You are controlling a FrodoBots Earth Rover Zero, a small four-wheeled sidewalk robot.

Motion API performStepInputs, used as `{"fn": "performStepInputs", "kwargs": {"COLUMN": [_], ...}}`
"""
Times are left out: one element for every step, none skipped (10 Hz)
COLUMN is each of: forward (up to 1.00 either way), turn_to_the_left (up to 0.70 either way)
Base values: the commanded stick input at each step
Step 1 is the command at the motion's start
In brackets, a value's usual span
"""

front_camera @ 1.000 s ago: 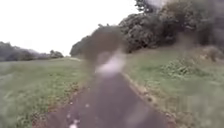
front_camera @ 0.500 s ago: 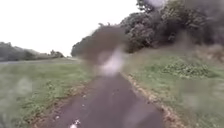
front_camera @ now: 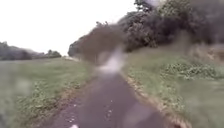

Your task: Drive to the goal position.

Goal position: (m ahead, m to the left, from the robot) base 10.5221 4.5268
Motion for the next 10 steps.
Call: {"fn": "performStepInputs", "kwargs": {"forward": [0.85,0.85,0.85,0.85,0.85,0.85,0.85,0.85,0.85,0.85], "turn_to_the_left": [-0.34,-0.2,-0.05,0.0,0.0,0.0,0.0,0.13,0.23,0.33]}}
